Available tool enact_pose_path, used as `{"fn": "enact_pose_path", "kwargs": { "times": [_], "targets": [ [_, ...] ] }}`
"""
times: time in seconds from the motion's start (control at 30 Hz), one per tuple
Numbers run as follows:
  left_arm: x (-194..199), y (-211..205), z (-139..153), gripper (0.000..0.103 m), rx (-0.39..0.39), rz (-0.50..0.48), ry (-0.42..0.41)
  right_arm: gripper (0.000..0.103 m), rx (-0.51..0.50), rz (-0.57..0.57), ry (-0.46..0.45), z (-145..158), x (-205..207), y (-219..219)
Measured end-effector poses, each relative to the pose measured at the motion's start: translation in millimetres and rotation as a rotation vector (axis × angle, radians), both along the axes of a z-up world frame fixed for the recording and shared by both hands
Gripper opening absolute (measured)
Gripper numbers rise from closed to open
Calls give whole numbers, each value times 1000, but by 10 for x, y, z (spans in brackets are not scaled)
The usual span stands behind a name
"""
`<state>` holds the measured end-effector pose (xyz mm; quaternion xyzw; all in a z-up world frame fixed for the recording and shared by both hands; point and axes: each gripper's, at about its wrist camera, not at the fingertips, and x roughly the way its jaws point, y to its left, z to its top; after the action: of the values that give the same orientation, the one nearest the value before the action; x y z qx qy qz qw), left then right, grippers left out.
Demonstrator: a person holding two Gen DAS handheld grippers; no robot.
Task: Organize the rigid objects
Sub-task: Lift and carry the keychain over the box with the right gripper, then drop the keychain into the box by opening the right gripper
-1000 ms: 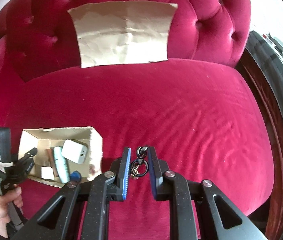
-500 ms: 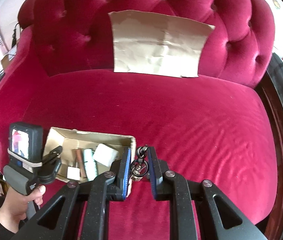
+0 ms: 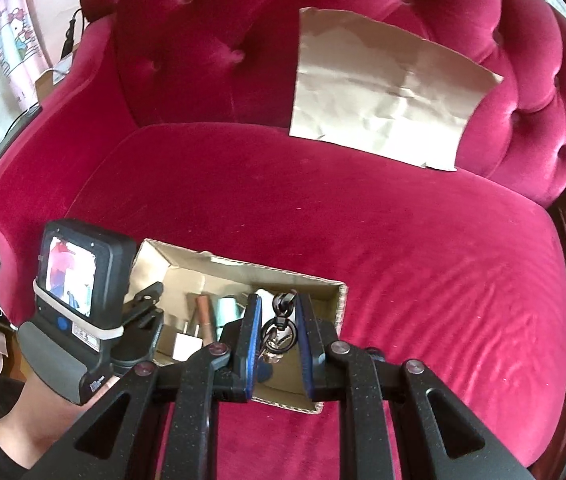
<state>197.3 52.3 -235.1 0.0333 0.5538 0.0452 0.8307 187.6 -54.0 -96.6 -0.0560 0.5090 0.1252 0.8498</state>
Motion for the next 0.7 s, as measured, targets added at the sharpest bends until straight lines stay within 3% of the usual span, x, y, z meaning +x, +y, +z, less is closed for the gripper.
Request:
{"fn": "enact_pose_path", "kwargs": {
  "times": [0.7],
  "targets": [
    [-3,0,-2,5,-1,1,0,17,22,-2,84,-626,169,273]
  ]
}}
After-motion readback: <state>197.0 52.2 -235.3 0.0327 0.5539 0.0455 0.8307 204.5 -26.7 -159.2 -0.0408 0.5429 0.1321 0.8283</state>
